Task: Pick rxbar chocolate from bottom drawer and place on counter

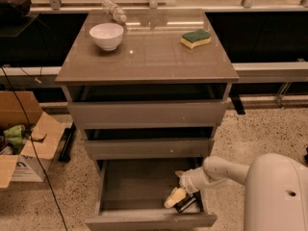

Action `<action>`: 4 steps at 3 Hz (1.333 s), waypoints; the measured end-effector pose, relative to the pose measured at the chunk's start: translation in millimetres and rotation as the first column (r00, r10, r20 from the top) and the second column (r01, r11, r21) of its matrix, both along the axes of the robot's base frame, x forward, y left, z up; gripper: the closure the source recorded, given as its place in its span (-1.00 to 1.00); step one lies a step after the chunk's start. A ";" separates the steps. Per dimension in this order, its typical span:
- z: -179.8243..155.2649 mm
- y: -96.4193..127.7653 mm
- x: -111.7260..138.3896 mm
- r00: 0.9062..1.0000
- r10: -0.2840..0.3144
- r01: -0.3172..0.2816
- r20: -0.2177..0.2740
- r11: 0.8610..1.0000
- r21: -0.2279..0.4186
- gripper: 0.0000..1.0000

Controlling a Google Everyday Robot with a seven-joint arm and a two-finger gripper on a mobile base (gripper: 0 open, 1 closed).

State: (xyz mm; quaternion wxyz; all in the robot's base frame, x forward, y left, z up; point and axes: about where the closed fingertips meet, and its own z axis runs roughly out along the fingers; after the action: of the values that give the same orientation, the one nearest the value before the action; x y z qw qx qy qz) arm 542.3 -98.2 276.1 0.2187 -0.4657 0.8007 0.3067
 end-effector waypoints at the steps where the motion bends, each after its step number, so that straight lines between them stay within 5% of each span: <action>1: -6.9 -14.1 -6.1 0.992 0.123 -0.121 0.037 0.991 -0.053 -1.00; 2: -12.7 -33.3 -4.3 0.981 0.184 -0.178 0.064 0.980 -0.089 -1.00; 4: -38.7 -34.5 0.0 0.986 0.168 -0.165 0.012 0.977 -0.132 -1.00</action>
Offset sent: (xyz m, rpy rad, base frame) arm 0.0020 -0.0620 -0.0168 -0.1298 -0.1177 0.2503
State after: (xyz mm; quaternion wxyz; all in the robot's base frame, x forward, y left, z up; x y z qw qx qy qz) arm 542.3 -132.6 237.4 0.1704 -0.5480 0.7747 0.2655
